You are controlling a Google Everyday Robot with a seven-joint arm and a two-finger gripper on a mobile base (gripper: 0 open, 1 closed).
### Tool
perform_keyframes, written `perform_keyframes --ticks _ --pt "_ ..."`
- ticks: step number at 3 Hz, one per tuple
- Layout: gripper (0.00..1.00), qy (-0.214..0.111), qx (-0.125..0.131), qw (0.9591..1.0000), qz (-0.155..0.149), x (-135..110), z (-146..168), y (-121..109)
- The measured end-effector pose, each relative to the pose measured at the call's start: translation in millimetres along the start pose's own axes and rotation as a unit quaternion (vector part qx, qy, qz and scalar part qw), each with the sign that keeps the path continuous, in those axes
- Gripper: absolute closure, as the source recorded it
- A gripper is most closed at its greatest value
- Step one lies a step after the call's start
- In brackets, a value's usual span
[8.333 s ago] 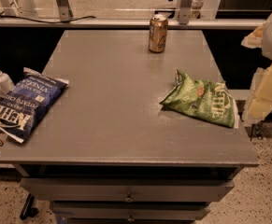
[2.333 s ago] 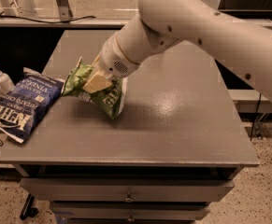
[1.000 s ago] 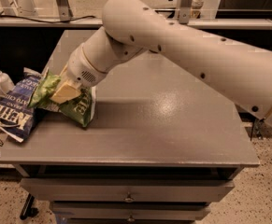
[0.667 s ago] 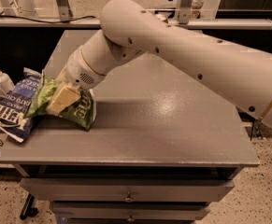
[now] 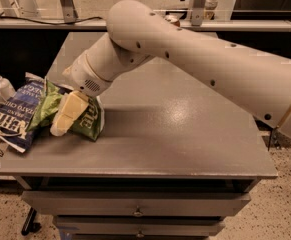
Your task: Move green jalapeno chip bag near blue chip bag
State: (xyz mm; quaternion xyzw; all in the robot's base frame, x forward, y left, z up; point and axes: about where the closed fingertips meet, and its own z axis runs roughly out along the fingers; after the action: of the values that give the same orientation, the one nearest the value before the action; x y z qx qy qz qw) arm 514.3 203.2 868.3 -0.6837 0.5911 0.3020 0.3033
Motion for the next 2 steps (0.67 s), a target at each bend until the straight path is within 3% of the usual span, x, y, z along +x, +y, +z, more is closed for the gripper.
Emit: perform_keyframes --ticks 1,2 --pt "0.0 -0.011 0.004 0.9999 -0.007 -6 -9 0" --pt "0.0 -0.019 0.022 0.9996 0.0 4 -36 -6"
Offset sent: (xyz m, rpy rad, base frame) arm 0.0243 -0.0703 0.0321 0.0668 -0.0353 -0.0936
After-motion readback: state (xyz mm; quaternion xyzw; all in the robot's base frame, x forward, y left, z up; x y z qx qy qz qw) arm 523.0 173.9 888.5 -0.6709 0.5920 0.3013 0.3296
